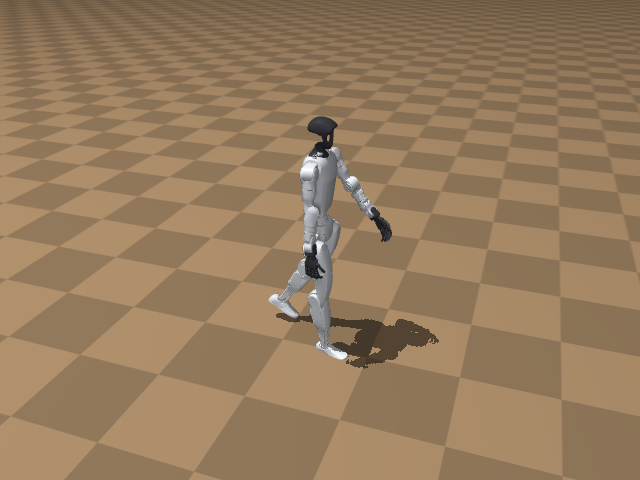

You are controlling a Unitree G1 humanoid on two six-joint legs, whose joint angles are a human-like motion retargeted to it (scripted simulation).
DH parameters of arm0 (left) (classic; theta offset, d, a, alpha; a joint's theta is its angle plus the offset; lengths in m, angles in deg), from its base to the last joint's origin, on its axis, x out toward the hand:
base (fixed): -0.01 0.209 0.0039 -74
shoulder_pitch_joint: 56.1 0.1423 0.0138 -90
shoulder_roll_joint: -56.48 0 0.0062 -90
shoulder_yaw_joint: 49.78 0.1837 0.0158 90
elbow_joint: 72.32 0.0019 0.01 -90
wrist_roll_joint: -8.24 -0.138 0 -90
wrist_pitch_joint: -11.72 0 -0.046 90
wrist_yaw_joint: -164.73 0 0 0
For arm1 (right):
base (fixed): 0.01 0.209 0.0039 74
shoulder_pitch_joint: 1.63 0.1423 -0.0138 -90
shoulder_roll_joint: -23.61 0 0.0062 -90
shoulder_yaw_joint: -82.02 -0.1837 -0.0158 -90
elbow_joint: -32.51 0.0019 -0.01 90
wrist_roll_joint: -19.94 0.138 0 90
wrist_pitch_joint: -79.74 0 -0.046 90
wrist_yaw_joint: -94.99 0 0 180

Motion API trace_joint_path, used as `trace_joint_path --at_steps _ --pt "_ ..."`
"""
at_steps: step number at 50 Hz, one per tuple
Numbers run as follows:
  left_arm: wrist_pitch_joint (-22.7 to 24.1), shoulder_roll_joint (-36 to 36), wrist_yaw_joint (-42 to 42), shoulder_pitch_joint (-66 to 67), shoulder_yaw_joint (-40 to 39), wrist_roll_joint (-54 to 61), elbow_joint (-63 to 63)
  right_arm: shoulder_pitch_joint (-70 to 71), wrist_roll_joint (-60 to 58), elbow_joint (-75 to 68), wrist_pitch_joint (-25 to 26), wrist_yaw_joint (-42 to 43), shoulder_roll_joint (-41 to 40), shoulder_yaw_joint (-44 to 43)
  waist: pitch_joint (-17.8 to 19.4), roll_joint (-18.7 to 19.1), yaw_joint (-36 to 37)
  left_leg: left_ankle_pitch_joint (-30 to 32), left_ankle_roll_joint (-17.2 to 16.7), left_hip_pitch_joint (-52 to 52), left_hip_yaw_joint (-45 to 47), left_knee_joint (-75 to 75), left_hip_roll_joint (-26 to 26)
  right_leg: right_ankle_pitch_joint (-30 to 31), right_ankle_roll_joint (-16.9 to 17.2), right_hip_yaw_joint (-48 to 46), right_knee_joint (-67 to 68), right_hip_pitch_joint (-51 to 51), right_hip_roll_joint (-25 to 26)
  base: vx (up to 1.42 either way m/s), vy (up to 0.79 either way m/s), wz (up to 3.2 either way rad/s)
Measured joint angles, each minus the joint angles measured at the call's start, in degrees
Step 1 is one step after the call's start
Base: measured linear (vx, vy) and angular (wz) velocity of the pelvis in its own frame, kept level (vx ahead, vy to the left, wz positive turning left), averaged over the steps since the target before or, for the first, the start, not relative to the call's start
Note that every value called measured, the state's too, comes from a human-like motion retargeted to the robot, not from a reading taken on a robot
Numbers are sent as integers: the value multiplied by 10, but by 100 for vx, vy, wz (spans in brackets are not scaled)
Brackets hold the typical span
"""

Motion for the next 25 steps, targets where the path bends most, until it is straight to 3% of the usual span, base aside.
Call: trace_joint_path --at_steps 2,5,6,10,12,16,20,23,25 --pt "-15 -2 -34 81 -4 -8 29 60 8 6 3 9 -4 11 3 -31 33 2 -2 -91 49 190 -16 -9 -2 32 1 24 -28 62 -15 -102" --pt "-23 -10 -66 200 -23 -1 62 152 9 39 -11 43 8 -23 -51 -40 39 -79 13 -355 93 564 28 -29 -16 38 14 -17 -35 53 -6 8" --pt "-21 -15 -67 237 -32 7 70 182 16 54 -19 55 13 -34 -52 -42 48 -117 29 -404 104 635 42 -39 -15 43 19 -15 -36 58 -3 -13" --pt "-3 -38 -101 380 -50 54 76 296 73 113 -59 75 32 -50 -47 -60 98 -252 98 -553 157 815 90 -79 -13 77 47 -6 -48 60 -1 -65" --pt "1 -46 -119 447 -48 84 68 349 105 133 -78 86 41 -41 -46 -64 120 -284 111 -612 168 837 106 -96 -16 91 61 -3 -48 59 3 -72" --pt "-5 -53 -144 558 -39 117 58 432 135 154 -104 111 56 -24 -52 -61 143 -281 95 -697 153 762 105 -119 -23 108 72 15 -47 59 8 -51" --pt "-20 -52 -149 602 -34 136 63 474 131 159 -111 124 58 -13 -65 -66 152 -223 88 -683 176 508 100 -136 -23 121 90 23 -55 62 13 -34" --pt "-14 -50 -119 585 -43 165 61 469 119 161 -116 127 48 -5 -50 -59 179 -146 71 -550 229 173 87 -143 -14 145 104 54 -51 73 18 -97" --pt "6 -47 -84 558 -64 182 59 447 118 165 -127 125 39 0 -22 -22 203 -102 46 -429 248 -29 92 -146 -10 166 106 112 -22 83 25 -137"
